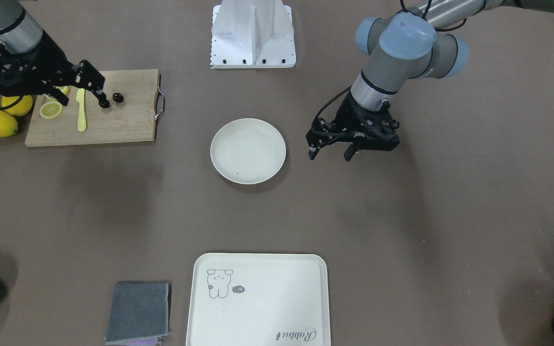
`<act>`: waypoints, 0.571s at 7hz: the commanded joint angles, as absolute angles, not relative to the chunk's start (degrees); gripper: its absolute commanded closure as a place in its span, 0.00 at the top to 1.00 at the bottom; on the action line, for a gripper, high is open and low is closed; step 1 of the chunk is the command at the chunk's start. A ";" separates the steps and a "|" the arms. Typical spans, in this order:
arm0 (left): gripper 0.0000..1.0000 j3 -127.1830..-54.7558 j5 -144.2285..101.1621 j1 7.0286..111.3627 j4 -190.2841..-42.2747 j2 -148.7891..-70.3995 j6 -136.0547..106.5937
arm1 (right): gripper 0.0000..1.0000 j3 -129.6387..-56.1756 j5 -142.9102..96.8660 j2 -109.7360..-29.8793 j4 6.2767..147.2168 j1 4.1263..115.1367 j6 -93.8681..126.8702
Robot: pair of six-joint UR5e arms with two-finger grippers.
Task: Place red cherry on plate
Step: 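Lower the right gripper over the dark red cherries on the cutting board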
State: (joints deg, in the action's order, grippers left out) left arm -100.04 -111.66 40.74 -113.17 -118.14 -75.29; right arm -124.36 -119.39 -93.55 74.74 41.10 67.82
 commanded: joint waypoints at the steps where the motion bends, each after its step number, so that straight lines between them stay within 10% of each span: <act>1: 0.98 -100.02 -111.71 41.66 -112.76 -118.12 -74.53 | 1.00 -123.49 -115.85 -94.30 74.53 35.96 76.43; 4: 0.98 -100.02 -111.62 42.53 -112.68 -118.21 -74.53 | 1.00 -122.78 -113.05 -98.07 74.01 32.80 85.07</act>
